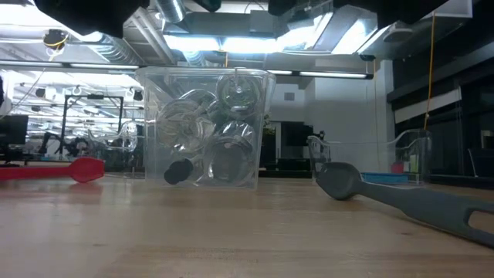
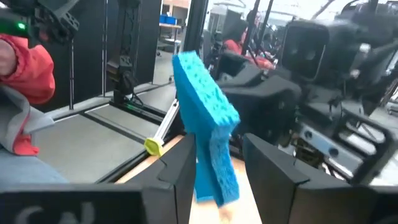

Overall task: Pick & Place Kitchen Sink Supplies
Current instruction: Put the blue sponge into the right transparent bin

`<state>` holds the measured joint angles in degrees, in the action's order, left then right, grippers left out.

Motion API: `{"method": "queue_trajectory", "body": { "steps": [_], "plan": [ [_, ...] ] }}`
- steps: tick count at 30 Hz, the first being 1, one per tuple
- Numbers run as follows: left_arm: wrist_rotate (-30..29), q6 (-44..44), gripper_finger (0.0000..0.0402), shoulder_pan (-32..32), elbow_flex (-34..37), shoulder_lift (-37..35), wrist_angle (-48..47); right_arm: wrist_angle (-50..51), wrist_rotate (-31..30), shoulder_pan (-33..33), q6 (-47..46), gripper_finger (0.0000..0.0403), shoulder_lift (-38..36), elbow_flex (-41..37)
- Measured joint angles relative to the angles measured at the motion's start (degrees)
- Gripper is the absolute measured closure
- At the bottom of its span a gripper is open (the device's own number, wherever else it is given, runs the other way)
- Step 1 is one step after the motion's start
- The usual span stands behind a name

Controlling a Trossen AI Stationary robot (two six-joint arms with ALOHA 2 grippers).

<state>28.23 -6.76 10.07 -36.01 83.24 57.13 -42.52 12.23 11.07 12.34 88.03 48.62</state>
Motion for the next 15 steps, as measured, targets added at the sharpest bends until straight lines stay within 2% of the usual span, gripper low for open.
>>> {"method": "queue_trajectory", "body": {
  "steps": [9, 15],
  "plan": [
    [-2.47, -0.09, 0.0399, -1.45, 0.00, 0.28, 0.78, -0.46, 1.76, 0.02, -0.02, 0.0275, 0.00, 0.00],
    [-2.54, -0.13, 0.0398, -1.49, 0.00, 0.28, 0.61, -0.43, 2.22, 0.00, -0.02, 0.0328, 0.00, 0.00]
  ]
}}
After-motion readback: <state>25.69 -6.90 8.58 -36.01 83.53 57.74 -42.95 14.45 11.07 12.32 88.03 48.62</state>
